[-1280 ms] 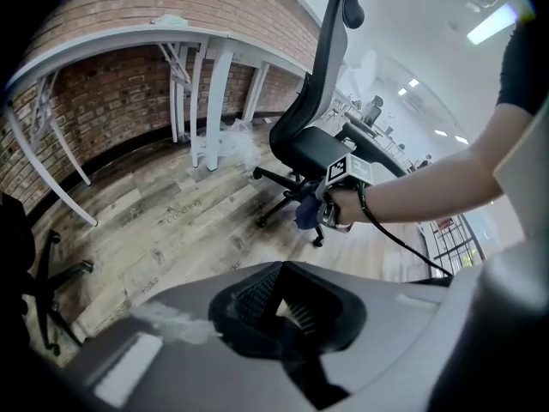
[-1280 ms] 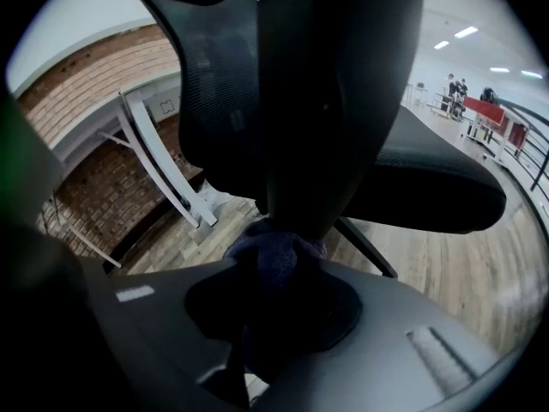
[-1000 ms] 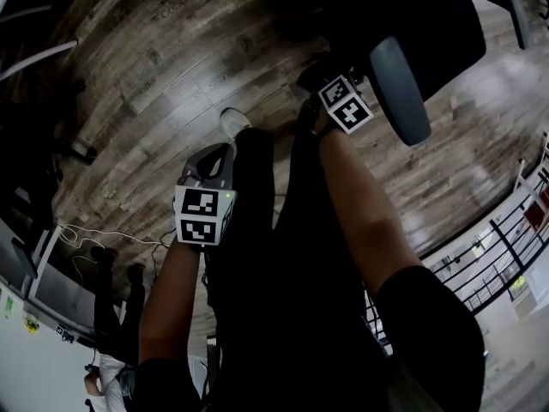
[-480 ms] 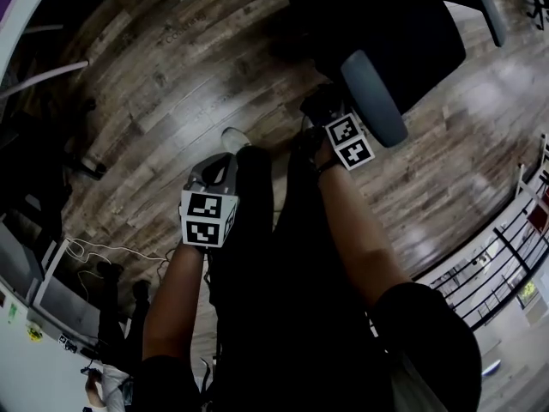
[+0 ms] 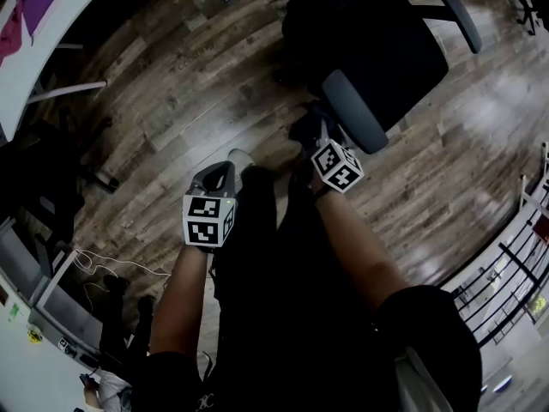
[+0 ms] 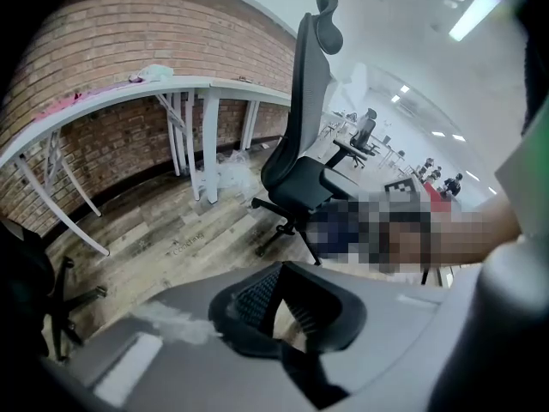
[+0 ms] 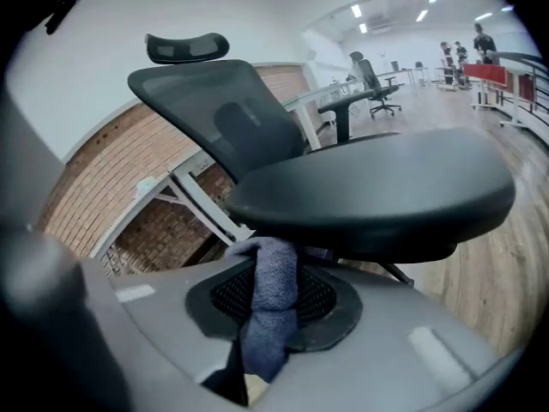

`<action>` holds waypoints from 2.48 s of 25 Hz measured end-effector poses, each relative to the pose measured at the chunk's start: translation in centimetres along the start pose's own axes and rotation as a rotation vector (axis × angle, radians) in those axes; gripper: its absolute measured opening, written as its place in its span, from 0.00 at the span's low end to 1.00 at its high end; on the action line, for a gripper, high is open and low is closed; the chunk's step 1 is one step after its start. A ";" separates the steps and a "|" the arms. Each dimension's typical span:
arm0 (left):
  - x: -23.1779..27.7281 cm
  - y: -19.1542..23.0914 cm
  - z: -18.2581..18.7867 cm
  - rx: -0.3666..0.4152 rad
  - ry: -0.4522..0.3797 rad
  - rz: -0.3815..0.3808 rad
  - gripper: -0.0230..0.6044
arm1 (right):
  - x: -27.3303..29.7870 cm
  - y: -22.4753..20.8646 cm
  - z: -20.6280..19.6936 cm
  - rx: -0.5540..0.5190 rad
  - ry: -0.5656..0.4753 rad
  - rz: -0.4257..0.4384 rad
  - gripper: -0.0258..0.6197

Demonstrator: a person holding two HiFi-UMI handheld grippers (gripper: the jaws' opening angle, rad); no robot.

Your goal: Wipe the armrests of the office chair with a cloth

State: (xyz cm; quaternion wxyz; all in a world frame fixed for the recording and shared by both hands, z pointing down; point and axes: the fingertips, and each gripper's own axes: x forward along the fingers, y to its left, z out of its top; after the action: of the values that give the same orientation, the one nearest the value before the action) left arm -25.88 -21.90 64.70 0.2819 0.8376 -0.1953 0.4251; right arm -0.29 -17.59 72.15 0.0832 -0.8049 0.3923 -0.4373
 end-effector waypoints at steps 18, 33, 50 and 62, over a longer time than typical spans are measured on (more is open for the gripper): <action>-1.5 -8.0 13.1 0.024 -0.262 0.072 0.04 | -12.8 2.9 20.0 -0.496 -0.208 0.305 0.17; -2.6 -14.8 13.1 -0.220 -0.442 0.239 0.04 | -11.0 1.6 26.6 -0.682 -0.142 0.535 0.17; -11.2 -18.6 1.1 -0.493 -0.615 0.436 0.04 | -17.5 7.6 19.9 -0.849 -0.067 0.803 0.17; -10.7 -31.7 -1.5 -0.369 -0.678 0.349 0.04 | -33.1 -2.0 18.1 -0.935 -0.134 0.861 0.17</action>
State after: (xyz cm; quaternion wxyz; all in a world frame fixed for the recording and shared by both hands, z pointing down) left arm -14.79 4.25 46.88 0.2707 0.8199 -0.4888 0.1250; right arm 4.48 3.33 41.05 -0.0842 -0.5521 0.8240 -0.0958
